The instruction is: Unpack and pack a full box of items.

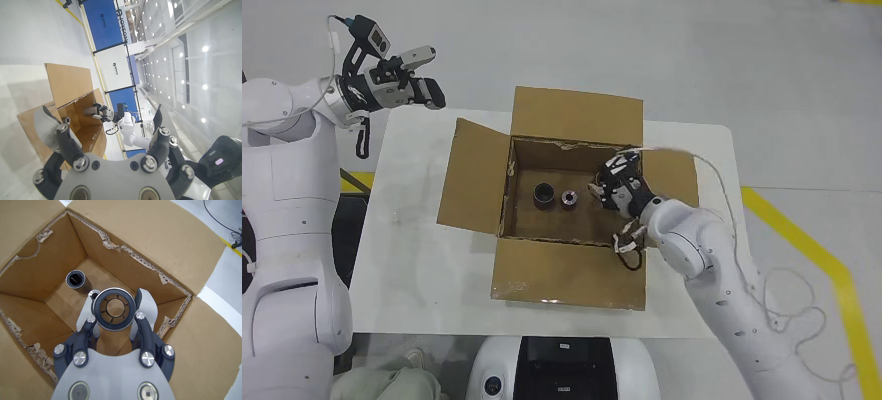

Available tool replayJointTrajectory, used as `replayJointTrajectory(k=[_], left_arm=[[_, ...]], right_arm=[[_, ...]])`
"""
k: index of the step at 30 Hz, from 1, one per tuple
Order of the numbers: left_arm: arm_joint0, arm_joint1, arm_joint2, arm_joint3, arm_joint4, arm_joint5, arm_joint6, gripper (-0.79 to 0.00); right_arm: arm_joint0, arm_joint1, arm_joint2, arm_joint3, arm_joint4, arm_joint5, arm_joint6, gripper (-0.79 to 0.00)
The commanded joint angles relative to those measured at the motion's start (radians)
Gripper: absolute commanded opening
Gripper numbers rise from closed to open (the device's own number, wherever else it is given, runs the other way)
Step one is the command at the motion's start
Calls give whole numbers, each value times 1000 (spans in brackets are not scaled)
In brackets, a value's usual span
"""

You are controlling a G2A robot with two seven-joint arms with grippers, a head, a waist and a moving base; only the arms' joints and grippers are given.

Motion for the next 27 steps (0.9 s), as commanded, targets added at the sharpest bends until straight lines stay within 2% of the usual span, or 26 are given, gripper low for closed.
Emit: replayJointTrajectory(k=[1,13,27], left_arm=[[0,0,0,0,0,0,0,0],[0,0,0,0,0,0,0,0],[0,0,0,0,0,0,0,0]], right_arm=[[19,-4,-13,36,10,2,-3,-785],[110,-31,-82,207,73,28,25,-785],[150,-50,-122,303,86,58,35,-785]])
